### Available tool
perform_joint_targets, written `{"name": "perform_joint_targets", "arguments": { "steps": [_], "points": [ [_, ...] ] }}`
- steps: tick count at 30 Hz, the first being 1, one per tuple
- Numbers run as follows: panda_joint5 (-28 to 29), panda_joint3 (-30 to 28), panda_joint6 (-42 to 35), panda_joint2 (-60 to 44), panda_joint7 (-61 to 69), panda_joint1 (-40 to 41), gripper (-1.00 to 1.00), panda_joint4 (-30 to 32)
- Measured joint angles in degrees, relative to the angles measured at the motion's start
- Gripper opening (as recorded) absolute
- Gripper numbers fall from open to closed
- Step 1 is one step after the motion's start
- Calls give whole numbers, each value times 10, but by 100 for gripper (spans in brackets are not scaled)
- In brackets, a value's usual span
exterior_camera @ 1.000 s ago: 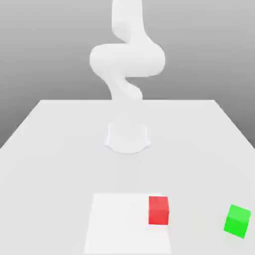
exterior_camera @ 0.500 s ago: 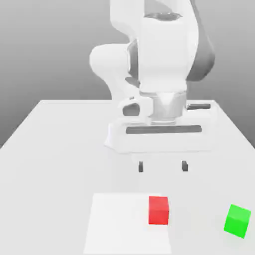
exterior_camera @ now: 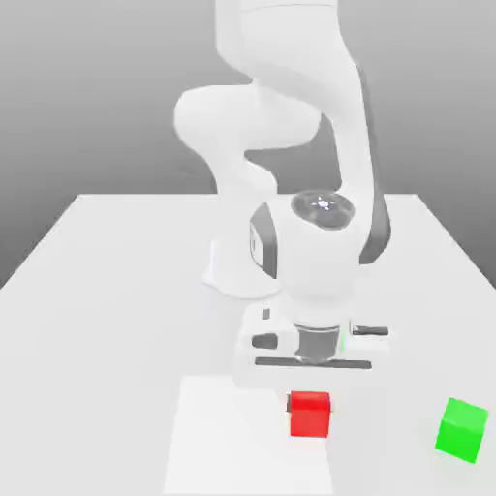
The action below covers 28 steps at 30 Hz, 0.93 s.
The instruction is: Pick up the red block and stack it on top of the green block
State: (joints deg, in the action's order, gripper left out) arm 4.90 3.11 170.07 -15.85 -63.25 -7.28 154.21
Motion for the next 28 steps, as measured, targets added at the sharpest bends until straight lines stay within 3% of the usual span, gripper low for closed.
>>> {"name": "perform_joint_targets", "arguments": {
  "steps": [9, 20, 24, 25, 28],
  "points": [
    [-32, 32, -123, 119, 45, -10, -100, -2],
    [1, 122, -221, 59, 169, -97, -100, -156],
    [40, 108, -167, -11, 151, -118, -100, -171],
    [49, 102, -154, -27, 145, -123, 100, -172],
    [49, 102, -154, -27, 145, -123, 100, -172]
  ]
}}
